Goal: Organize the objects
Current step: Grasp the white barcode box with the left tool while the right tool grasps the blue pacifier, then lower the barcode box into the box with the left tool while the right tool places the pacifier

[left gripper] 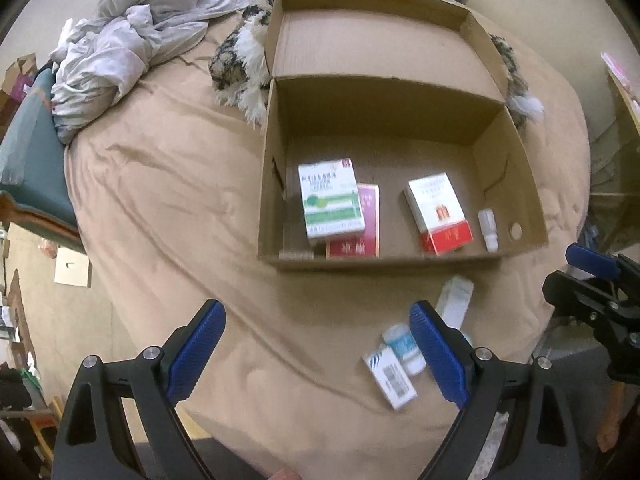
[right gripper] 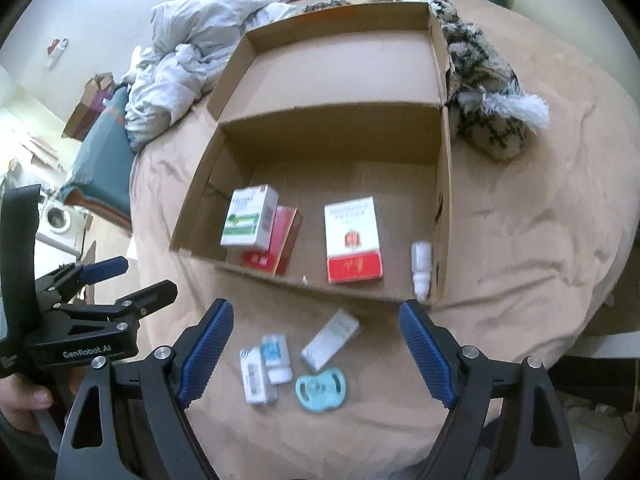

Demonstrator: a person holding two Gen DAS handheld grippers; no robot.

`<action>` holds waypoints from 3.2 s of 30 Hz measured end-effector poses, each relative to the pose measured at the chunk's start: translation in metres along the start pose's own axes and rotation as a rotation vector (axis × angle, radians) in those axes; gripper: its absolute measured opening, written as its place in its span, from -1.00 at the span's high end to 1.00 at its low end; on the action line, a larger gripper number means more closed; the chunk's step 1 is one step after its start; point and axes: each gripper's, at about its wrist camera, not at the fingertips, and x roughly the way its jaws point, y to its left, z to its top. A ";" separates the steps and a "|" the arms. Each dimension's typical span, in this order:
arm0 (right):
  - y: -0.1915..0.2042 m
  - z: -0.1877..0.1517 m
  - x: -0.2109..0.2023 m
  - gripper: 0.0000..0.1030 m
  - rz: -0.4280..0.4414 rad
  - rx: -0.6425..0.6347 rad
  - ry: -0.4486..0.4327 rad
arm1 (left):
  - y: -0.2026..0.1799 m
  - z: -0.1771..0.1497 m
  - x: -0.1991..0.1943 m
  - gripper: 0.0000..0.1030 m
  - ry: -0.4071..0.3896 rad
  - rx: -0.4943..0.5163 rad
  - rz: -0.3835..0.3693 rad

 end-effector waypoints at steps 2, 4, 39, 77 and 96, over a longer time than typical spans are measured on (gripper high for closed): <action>0.000 -0.008 -0.003 -0.75 0.009 -0.003 0.003 | 0.001 -0.009 0.000 -0.79 0.012 0.015 -0.008; -0.002 -0.017 -0.003 -0.75 0.009 -0.006 0.002 | 0.001 -0.016 0.003 -0.79 0.024 0.034 -0.012; 0.015 -0.077 0.126 -0.51 -0.106 -0.185 0.395 | 0.019 -0.064 0.091 -0.78 0.341 0.403 -0.017; -0.023 -0.085 0.094 -0.11 -0.125 -0.265 0.369 | 0.019 -0.075 0.106 0.55 0.452 0.951 0.083; -0.041 -0.087 0.006 -0.11 0.087 -0.308 0.172 | -0.008 -0.050 0.069 0.55 0.362 1.319 0.112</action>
